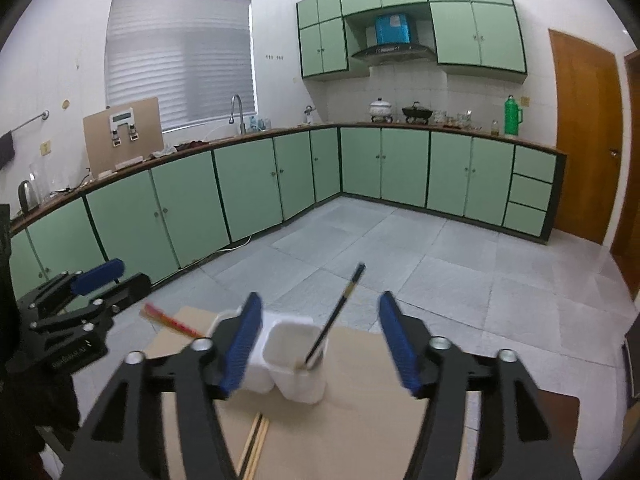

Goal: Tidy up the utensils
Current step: 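Withdraw both open grippers from the holder back over the table, then grasp a red-patterned wooden chopstick with the right gripper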

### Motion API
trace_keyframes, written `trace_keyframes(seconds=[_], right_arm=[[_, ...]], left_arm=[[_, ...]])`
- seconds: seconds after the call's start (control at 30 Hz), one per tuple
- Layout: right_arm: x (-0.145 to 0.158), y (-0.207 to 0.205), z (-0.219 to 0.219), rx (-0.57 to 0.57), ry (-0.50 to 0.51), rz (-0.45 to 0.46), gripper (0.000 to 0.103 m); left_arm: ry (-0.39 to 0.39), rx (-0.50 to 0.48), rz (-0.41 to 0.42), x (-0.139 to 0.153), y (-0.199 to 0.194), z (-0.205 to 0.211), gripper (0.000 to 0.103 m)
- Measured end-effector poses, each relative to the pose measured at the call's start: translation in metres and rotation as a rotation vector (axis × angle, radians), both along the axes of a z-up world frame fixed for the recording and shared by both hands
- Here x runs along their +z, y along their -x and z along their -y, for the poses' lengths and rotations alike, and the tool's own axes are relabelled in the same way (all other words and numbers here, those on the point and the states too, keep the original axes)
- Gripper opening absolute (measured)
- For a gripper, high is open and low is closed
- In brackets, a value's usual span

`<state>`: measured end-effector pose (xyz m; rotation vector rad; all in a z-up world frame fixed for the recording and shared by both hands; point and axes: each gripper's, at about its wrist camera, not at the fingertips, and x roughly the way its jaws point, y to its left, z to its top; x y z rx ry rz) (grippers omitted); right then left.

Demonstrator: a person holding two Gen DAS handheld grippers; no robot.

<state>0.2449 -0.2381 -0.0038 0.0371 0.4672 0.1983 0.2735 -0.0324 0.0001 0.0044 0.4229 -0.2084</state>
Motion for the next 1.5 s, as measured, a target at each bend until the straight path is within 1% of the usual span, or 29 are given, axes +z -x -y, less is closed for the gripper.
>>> trace_keyframes(seconds=[0.03,0.07,0.1,0.17,0.27,0.4,0.47,0.57,0.63,0.73,0.77,0.87,1.0,1.07,1.2,1.37,1.5], right_arm=[[-0.003,0.009,0.0,-0.005,0.002,0.004,0.072],[-0.006,0.018,0.001,-0.008,0.002,0.006,0.077],[-0.011,0.027,0.001,-0.01,0.0,0.003,0.08],[-0.024,0.049,0.003,-0.02,-0.011,-0.004,0.089],[-0.042,0.076,0.002,-0.049,-0.018,-0.014,0.096],[-0.063,0.102,-0.001,-0.078,-0.019,-0.033,0.097],[-0.077,0.114,-0.004,-0.079,-0.033,-0.057,0.097],[-0.099,0.127,-0.009,-0.092,-0.029,-0.092,0.097],[-0.117,0.135,-0.015,-0.098,-0.01,-0.13,0.097],[-0.144,0.142,-0.021,-0.083,-0.012,-0.198,0.097],[-0.152,0.144,-0.023,-0.077,-0.013,-0.22,0.096],[-0.174,0.15,-0.032,-0.057,0.009,-0.267,0.094],[-0.194,0.156,-0.041,-0.031,0.035,-0.321,0.081],[-0.203,0.157,-0.046,-0.016,0.043,-0.348,0.078],[-0.214,0.159,-0.056,0.015,0.059,-0.38,0.066],[-0.22,0.163,-0.064,0.04,0.079,-0.397,0.063],[-0.221,0.162,-0.071,0.048,0.103,-0.398,0.063]], left_arm=[[0.0,0.003,-0.004,-0.003,0.009,-0.001,0.065],[0.003,0.006,-0.008,-0.006,0.017,-0.003,0.066],[0.009,0.008,-0.019,-0.013,0.029,-0.006,0.068],[0.011,0.003,-0.037,-0.02,0.041,-0.008,0.07],[-0.005,0.01,-0.067,-0.038,0.068,-0.012,0.074],[-0.004,0.014,-0.141,-0.069,0.097,-0.019,0.076],[-0.016,0.016,-0.169,-0.084,0.107,-0.022,0.076],[-0.036,0.019,-0.235,-0.113,0.122,-0.026,0.076],[-0.046,0.021,-0.266,-0.126,0.128,-0.027,0.076],[-0.072,0.026,-0.313,-0.15,0.141,-0.028,0.076],[-0.077,0.026,-0.33,-0.157,0.144,-0.029,0.076],[-0.085,0.028,-0.358,-0.167,0.149,-0.031,0.076],[-0.099,0.029,-0.393,-0.179,0.153,-0.033,0.076],[-0.103,0.031,-0.404,-0.184,0.156,-0.033,0.076],[-0.103,0.033,-0.42,-0.189,0.159,-0.033,0.076],[-0.105,0.033,-0.427,-0.192,0.161,-0.032,0.076],[-0.102,0.03,-0.43,-0.193,0.16,-0.03,0.076]])
